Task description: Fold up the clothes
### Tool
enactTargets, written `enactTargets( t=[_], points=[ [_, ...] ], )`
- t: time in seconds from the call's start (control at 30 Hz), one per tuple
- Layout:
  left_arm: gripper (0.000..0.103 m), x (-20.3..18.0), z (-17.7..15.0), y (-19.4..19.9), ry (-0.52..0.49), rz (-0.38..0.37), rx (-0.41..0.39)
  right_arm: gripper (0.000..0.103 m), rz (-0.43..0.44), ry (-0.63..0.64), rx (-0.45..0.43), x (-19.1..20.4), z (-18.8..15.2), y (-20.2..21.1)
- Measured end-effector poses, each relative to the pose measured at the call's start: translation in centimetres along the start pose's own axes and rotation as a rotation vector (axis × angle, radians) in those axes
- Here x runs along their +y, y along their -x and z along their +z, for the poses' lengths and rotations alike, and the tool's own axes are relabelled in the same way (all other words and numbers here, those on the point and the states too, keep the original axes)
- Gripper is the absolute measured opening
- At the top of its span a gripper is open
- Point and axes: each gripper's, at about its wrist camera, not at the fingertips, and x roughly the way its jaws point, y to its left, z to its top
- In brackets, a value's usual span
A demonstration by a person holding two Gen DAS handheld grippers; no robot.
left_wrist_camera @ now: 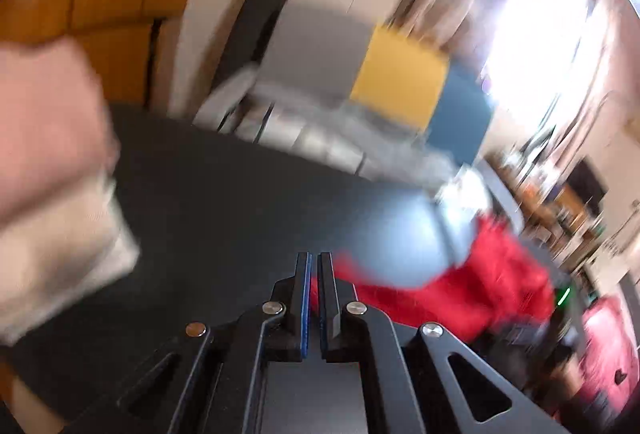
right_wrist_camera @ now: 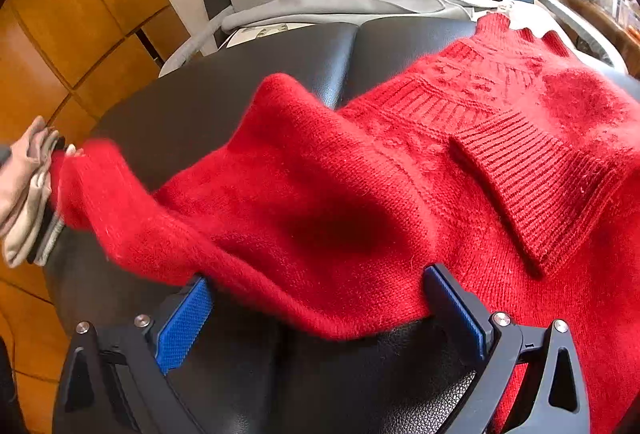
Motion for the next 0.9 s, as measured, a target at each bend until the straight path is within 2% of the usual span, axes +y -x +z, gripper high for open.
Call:
enactTargets(
  t=[0.1,0.13,0.17,0.3,0.37,0.4,0.43,0.6,0.7,0.77,0.8,0.83,0.9],
  points=[
    [0.001,3.2,-3.1,-1.3,0.124,0.016,0.114,0.103,-0.007,0.013,-0.006,0.1,-0.3,0.1],
    [0.006,4.0,-3.8,-1.9,0.178,0.013,0.15,0.103,-0.005,0.015,-0.003,0.0,-0.1,0.0],
    [0.01,3.9,-3.9,-2.2,0.184,0.01,0.16,0.103,-0.003,0.019,-0.002,-0.1,-0.1,0.0],
    [0.013,3.2,-4.2,-3.5,0.201,-0.004,0.199,0.103,0.008,0.028,0.018,-0.1,0.0,0.1],
    [0.015,2.8,-4.4,-4.1,0.21,-0.01,0.219,0.103,0.041,-0.016,0.061,-0.3,1.0,0.4],
    [0.015,2.7,-4.4,-4.5,0.214,-0.014,0.229,0.103,0.074,-0.033,0.063,-0.3,1.9,0.8],
    [0.015,2.5,-4.5,-4.8,0.219,-0.017,0.239,0.103,0.108,-0.036,0.029,0.1,2.7,1.8],
    [0.016,1.6,-4.9,-6.4,0.24,-0.034,0.287,0.103,0.291,0.071,0.002,6.1,6.2,2.4],
    [0.016,0.6,-4.3,-7.3,0.226,-0.072,0.301,0.102,0.301,0.156,0.056,10.8,7.4,-0.7],
    [0.017,-0.2,-3.6,-7.9,0.206,-0.107,0.305,0.089,0.301,0.194,0.095,13.1,7.6,-2.7],
    [0.017,-0.7,-3.2,-8.2,0.196,-0.124,0.307,0.07,0.3,0.212,0.114,14.2,7.7,-3.6],
    [0.017,-1.1,-2.9,-8.4,0.186,-0.141,0.308,0.057,0.289,0.216,0.144,14.7,7.5,-4.6],
    [0.017,-1.6,-2.2,-10.2,0.172,-0.156,0.342,0.056,0.265,0.222,0.204,15.6,7.3,-6.7]
  ],
)
